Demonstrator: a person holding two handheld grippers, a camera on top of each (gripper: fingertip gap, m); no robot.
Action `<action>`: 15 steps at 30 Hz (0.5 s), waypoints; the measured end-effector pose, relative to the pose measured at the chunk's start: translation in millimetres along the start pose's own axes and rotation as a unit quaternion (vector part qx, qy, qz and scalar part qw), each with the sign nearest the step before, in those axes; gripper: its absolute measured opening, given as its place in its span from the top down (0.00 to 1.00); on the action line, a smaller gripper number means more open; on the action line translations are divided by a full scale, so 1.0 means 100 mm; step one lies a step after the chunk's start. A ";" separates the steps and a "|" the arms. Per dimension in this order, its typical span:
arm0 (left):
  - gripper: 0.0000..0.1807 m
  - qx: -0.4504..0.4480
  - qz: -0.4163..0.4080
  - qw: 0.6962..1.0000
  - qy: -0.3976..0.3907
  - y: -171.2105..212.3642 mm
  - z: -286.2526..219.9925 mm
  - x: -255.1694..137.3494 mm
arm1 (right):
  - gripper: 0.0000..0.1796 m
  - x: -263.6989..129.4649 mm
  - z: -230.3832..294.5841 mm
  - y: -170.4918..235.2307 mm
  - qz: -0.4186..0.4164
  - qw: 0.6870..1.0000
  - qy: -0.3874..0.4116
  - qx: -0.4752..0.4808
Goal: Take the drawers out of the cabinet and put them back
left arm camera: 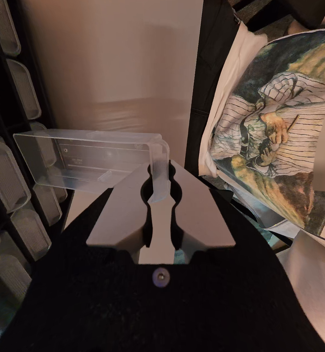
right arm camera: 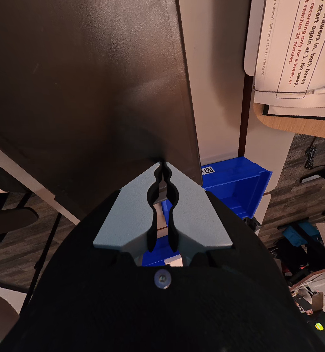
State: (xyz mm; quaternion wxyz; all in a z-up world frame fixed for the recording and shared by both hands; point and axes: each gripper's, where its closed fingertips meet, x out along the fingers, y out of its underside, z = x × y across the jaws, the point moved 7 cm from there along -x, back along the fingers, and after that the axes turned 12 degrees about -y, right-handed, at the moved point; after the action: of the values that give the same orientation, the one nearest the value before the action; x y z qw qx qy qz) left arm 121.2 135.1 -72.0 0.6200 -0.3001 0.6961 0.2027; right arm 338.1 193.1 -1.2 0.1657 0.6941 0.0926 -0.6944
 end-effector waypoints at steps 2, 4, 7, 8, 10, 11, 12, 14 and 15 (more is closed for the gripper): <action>0.95 -0.002 -0.004 1.000 -0.002 -0.01 0.00 0.00 | 1.00 0.00 0.00 0.00 0.001 1.000 0.000 0.000; 0.95 -0.004 -0.010 1.000 -0.012 -0.03 0.01 -0.02 | 1.00 0.00 0.00 0.00 0.004 1.000 0.001 0.000; 0.95 -0.005 -0.008 1.000 -0.025 -0.06 0.02 -0.04 | 1.00 0.00 0.01 -0.01 0.010 1.000 0.004 -0.001; 0.95 -0.004 -0.007 1.000 -0.029 -0.07 0.02 -0.04 | 1.00 0.00 0.01 -0.01 0.011 1.000 0.005 -0.001; 0.95 -0.004 0.002 0.999 -0.046 -0.07 0.03 0.01 | 1.00 0.00 0.01 -0.01 0.012 1.000 0.005 -0.001; 0.95 -0.004 0.009 0.998 -0.060 -0.06 0.05 0.05 | 1.00 0.00 0.00 -0.01 0.011 1.000 0.004 -0.001; 0.95 -0.002 0.016 0.997 -0.074 -0.05 0.06 0.09 | 1.00 0.00 0.00 -0.01 0.010 1.000 0.003 0.000; 0.95 0.002 0.014 0.997 -0.081 -0.05 0.04 0.16 | 1.00 0.00 0.00 -0.01 0.006 1.000 0.002 0.000; 0.95 0.006 0.012 0.996 -0.090 -0.06 0.02 0.18 | 1.00 0.00 0.00 -0.01 0.004 1.000 0.000 0.000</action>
State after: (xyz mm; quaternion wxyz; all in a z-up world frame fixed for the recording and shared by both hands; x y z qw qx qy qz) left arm 126.0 129.3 -89.1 0.6792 -0.2690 0.6421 0.2323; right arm 337.7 193.6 -1.4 0.1685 0.6949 0.0899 -0.6933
